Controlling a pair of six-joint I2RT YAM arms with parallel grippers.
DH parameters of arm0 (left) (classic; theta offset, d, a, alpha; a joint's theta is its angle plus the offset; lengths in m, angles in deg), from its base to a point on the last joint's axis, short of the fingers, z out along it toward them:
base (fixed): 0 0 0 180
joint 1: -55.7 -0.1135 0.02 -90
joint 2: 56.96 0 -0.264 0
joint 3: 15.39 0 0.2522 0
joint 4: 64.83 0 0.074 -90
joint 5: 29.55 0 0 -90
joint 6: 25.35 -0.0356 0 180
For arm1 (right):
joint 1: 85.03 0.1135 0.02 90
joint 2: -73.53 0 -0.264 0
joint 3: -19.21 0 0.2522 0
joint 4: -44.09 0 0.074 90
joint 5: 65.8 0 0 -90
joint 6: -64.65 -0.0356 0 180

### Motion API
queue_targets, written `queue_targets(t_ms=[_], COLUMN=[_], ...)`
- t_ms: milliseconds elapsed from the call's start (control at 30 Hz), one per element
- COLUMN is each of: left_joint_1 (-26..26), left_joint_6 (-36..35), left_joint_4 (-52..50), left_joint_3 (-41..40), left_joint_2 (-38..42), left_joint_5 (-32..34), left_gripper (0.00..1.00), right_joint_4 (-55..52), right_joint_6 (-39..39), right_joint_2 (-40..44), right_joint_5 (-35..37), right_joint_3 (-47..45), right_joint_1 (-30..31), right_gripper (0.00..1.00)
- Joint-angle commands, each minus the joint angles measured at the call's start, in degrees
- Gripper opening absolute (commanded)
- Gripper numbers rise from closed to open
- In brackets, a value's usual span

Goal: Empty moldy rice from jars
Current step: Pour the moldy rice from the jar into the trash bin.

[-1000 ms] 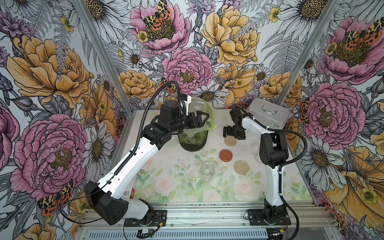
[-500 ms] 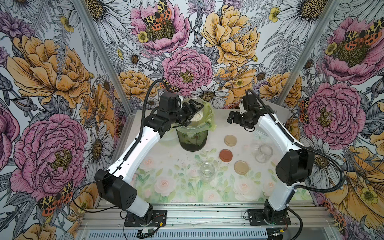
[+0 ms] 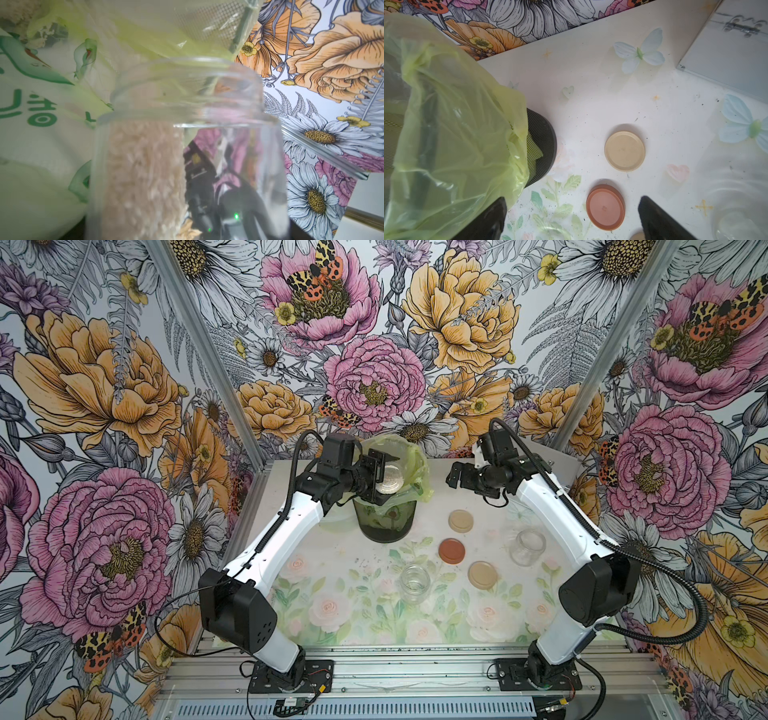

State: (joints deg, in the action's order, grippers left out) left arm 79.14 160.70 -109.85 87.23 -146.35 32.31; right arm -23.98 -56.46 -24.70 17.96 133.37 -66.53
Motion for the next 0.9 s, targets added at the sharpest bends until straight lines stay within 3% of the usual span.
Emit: queue_targets(t_ms=[0,300,867], left_joint_1=[-0.4,0.1,0.7], left_joint_6=[4.8,15.4,31.0], left_joint_4=[4.5,4.5,4.4], left_joint_3=[3.7,8.5,12.1], left_joint_2=[0.3,-3.5,-4.5], left_joint_5=[-2.2,-0.4,11.5], left_gripper=[0.0,0.0,0.0], right_joint_4=[1.5,2.7,3.3], right_joint_6=[-1.4,-2.5,-2.1], right_joint_2=[1.8,2.0,5.4], right_joint_5=[0.8,1.0,2.7], right_joint_3=[-0.9,-0.3,2.4], right_joint_1=[1.2,2.7,5.8], right_gripper=[0.99,1.0,0.99])
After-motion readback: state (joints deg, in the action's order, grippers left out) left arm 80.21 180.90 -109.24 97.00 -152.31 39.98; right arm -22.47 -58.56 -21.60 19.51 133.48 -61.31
